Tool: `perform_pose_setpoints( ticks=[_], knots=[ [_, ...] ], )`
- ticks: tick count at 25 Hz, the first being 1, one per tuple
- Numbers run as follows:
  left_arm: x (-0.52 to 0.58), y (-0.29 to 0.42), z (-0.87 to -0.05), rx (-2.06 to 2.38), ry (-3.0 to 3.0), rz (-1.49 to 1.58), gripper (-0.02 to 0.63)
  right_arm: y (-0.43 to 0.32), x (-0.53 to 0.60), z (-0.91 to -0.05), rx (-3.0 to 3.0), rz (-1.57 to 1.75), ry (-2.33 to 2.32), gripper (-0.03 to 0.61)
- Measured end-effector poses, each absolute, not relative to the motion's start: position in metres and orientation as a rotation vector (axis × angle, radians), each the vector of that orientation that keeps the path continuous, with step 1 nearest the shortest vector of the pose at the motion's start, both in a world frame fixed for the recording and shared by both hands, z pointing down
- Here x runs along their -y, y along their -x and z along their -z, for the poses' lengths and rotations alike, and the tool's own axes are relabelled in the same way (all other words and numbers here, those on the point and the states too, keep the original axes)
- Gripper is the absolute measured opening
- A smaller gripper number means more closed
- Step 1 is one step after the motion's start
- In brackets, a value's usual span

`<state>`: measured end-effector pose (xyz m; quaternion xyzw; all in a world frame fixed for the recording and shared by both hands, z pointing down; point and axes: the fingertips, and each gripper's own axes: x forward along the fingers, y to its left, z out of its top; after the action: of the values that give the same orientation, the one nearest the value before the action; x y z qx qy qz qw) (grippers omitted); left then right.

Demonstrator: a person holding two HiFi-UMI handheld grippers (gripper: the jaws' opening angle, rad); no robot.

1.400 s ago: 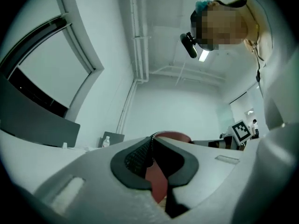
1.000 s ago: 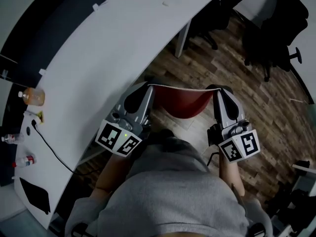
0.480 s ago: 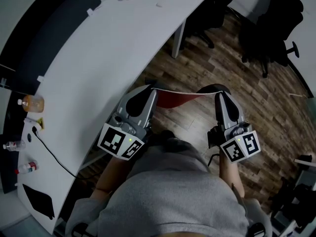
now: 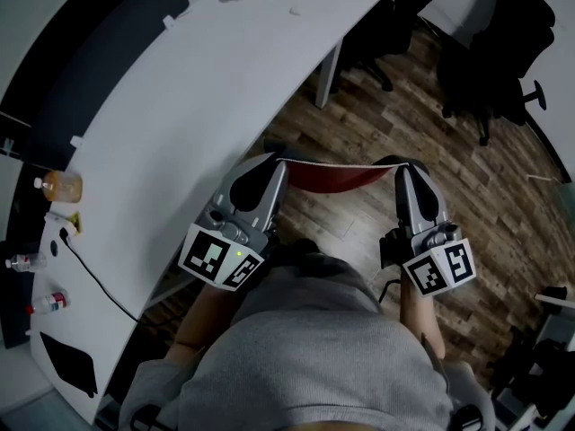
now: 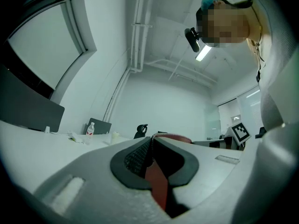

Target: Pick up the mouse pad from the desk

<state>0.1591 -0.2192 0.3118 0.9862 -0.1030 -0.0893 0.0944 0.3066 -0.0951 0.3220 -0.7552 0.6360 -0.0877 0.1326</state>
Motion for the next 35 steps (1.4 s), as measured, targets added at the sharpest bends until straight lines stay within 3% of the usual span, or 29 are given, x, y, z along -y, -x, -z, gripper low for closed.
perform_pose_setpoints(
  ticks=[35],
  knots=[
    [0.232,-0.152,-0.309,0.376,-2.878,0.292,0.020,-0.309,0.107,-0.316,-1.874,0.230,2.174,0.017]
  ],
)
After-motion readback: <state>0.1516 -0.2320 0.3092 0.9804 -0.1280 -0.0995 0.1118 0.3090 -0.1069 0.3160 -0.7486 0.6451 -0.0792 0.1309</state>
